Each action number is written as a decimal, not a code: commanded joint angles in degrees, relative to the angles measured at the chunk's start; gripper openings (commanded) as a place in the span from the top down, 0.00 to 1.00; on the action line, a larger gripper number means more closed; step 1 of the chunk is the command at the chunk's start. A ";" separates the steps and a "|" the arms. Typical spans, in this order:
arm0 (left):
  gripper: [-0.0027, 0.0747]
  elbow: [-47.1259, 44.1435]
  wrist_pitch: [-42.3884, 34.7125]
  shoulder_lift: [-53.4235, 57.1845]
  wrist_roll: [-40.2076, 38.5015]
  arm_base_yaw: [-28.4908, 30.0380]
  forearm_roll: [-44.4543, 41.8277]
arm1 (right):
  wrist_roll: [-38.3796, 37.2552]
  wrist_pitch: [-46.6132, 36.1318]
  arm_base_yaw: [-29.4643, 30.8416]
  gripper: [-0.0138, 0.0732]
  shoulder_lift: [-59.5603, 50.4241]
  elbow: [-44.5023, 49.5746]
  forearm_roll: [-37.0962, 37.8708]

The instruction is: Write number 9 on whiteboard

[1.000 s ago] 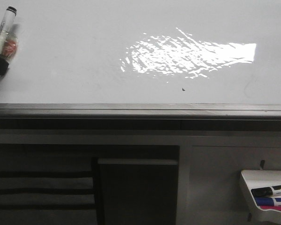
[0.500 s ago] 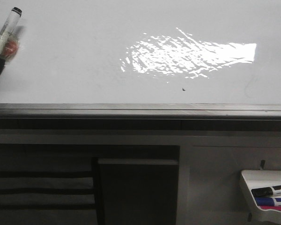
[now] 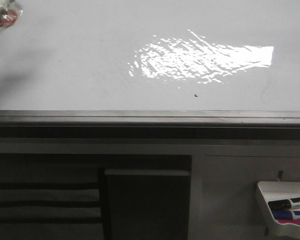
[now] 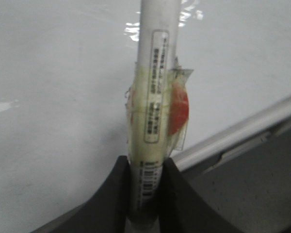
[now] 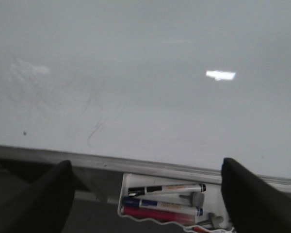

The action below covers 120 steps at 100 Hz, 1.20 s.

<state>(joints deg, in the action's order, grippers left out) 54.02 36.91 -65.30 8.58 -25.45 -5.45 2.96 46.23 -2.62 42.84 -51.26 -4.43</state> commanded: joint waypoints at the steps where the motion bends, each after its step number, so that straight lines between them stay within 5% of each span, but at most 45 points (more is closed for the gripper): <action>1: 0.99 4.85 6.48 1.20 4.67 -3.61 2.47 | 5.09 1.07 -2.21 0.22 3.88 -4.62 -3.29; 30: 0.99 7.05 12.82 1.20 30.46 -14.17 18.70 | 26.90 9.12 -13.28 0.22 16.71 -12.79 -19.05; 63: 0.99 7.05 11.07 1.20 35.84 -23.24 19.74 | 55.21 12.51 -23.88 0.22 24.41 -15.75 -39.22; 89: 0.99 7.05 10.18 1.20 35.84 -24.11 20.21 | 59.30 7.67 -30.54 0.23 27.14 -15.75 -40.20; 120: 0.99 7.05 10.05 1.20 35.84 -24.11 20.21 | 59.48 5.39 -32.13 0.52 27.41 -15.75 -37.61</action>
<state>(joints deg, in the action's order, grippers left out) 59.05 50.16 -65.30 44.43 -49.07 13.11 61.51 53.65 -34.71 71.29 -65.08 -40.84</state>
